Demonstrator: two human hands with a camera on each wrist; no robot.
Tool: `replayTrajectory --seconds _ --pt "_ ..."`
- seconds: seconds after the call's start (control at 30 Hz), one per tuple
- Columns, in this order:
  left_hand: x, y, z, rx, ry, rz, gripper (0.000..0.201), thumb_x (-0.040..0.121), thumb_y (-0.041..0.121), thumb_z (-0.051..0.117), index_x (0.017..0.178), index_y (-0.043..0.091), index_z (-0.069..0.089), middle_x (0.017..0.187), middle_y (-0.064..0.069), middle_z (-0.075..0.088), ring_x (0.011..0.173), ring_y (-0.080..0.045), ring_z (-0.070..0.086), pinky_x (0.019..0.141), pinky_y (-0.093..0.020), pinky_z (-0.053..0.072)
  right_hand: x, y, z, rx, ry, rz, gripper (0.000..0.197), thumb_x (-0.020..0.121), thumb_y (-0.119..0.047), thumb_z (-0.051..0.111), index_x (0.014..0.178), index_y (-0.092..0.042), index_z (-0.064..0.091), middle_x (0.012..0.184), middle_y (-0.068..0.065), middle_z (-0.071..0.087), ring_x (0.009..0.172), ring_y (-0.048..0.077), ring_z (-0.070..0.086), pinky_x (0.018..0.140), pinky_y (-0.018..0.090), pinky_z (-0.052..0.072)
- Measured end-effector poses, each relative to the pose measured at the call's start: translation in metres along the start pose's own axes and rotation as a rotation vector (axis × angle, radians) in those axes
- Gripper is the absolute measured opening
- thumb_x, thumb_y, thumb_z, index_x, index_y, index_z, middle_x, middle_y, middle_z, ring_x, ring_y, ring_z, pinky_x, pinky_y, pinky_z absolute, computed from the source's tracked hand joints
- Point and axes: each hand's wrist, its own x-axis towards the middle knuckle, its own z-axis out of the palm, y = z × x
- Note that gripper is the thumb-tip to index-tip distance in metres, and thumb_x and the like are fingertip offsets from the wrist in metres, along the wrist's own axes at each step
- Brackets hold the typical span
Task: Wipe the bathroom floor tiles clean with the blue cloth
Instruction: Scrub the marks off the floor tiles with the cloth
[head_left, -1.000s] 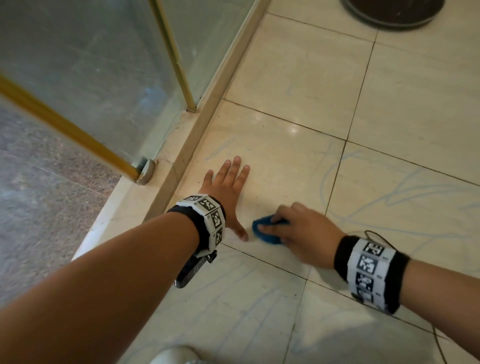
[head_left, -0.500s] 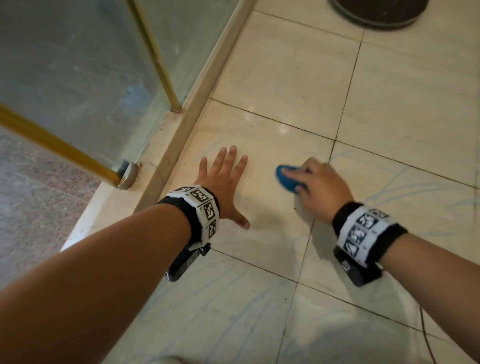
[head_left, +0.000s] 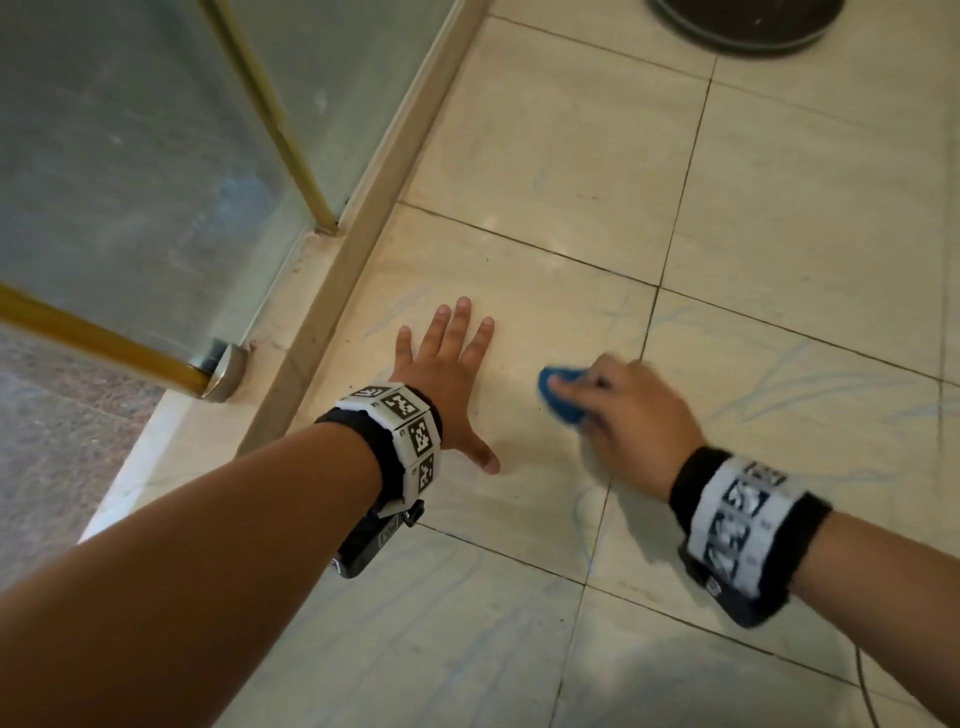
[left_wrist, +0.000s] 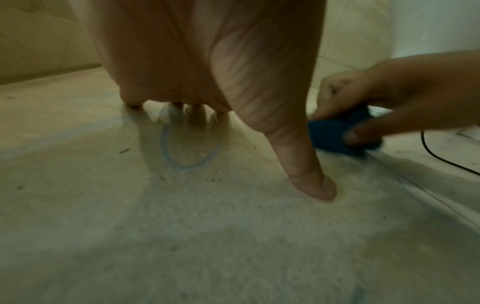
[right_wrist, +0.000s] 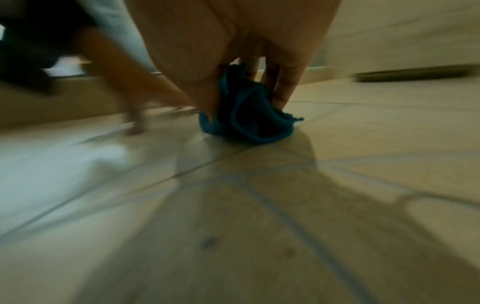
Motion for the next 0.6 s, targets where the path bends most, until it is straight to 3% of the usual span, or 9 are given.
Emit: replayTrajectory --seconds 0.07,0.13,0.23,0.3,0.33,0.43,0.47,0.53,0.6 --pt "0.000 -0.001 0.001 0.008 0.008 -0.001 0.153 0.051 0.076 0.075 0.144 0.020 -0.034 0.150 -0.008 -0.042 0.142 -0.028 -0.031 0.116 -0.056 -0.008 -0.020 -0.022 0.009 -0.023 -0.123 -0.264 0.052 0.068 -0.008 0.075 0.115 -0.028 0.066 0.092 0.002 0.059 0.071 0.028 0.054 0.050 0.030 0.043" --pt "0.000 0.000 0.001 0.013 0.004 -0.002 0.153 0.052 0.076 0.075 0.144 0.020 -0.034 0.150 -0.008 -0.041 0.142 -0.027 -0.031 0.116 -0.056 -0.007 -0.006 -0.016 0.003 -0.005 -0.173 -0.274 0.049 0.073 -0.009 0.073 0.117 -0.028 0.065 0.094 0.002 0.058 0.076 0.026 0.054 0.054 0.030 0.041" --pt "-0.002 0.000 -0.001 0.007 -0.003 -0.003 0.153 0.051 0.074 0.076 0.144 0.020 -0.033 0.150 -0.007 -0.042 0.142 -0.027 -0.031 0.117 -0.056 -0.006 0.038 0.017 -0.009 0.010 0.026 0.127 0.045 0.090 -0.011 0.054 0.130 -0.031 0.053 0.108 0.003 0.049 0.098 0.026 0.046 0.077 0.031 0.038" --pt "-0.002 0.001 -0.002 0.002 0.002 0.001 0.154 0.051 0.074 0.076 0.145 0.021 -0.033 0.150 -0.007 -0.041 0.142 -0.026 -0.031 0.117 -0.056 -0.006 0.051 0.017 -0.012 0.005 0.075 0.330 0.045 0.092 -0.012 0.048 0.134 -0.028 0.048 0.113 0.005 0.045 0.103 0.028 0.043 0.083 0.034 0.041" --pt "-0.002 0.000 -0.002 0.006 0.001 0.002 0.153 0.051 0.075 0.076 0.144 0.020 -0.033 0.150 -0.007 -0.042 0.142 -0.027 -0.031 0.117 -0.056 -0.006 0.052 0.007 -0.010 -0.060 0.045 0.313 0.047 0.091 -0.012 0.048 0.136 -0.026 0.045 0.116 0.006 0.045 0.103 0.030 0.043 0.083 0.037 0.043" --pt "-0.001 -0.001 -0.001 0.028 -0.008 0.001 0.152 0.053 0.076 0.074 0.144 0.020 -0.034 0.149 -0.008 -0.042 0.142 -0.028 -0.031 0.117 -0.055 -0.006 0.039 -0.021 0.001 -0.186 -0.040 -0.153 0.053 0.083 -0.013 0.064 0.134 -0.022 0.050 0.115 0.009 0.053 0.091 0.032 0.050 0.070 0.039 0.049" --pt "0.000 -0.001 -0.001 0.031 -0.007 0.002 0.152 0.053 0.076 0.074 0.144 0.021 -0.034 0.149 -0.008 -0.042 0.142 -0.028 -0.030 0.117 -0.055 -0.006 0.043 -0.017 -0.003 -0.178 -0.067 -0.231 0.052 0.084 -0.014 0.064 0.133 -0.024 0.050 0.115 0.008 0.054 0.091 0.032 0.051 0.070 0.039 0.049" --pt "-0.001 -0.002 -0.001 0.013 -0.008 0.006 0.152 0.052 0.076 0.075 0.144 0.021 -0.033 0.150 -0.007 -0.042 0.142 -0.027 -0.030 0.117 -0.055 -0.007 0.061 0.010 -0.016 -0.166 -0.068 -0.075 0.048 0.092 -0.017 0.051 0.138 -0.030 0.043 0.124 0.007 0.046 0.103 0.031 0.045 0.083 0.040 0.046" --pt "-0.001 -0.002 -0.001 0.000 -0.002 0.009 0.153 0.051 0.075 0.076 0.144 0.021 -0.034 0.150 -0.006 -0.042 0.142 -0.026 -0.031 0.117 -0.055 -0.007 0.074 0.043 -0.027 -0.088 0.032 0.281 0.048 0.095 -0.015 0.043 0.141 -0.030 0.038 0.126 0.009 0.041 0.108 0.031 0.040 0.090 0.039 0.042"
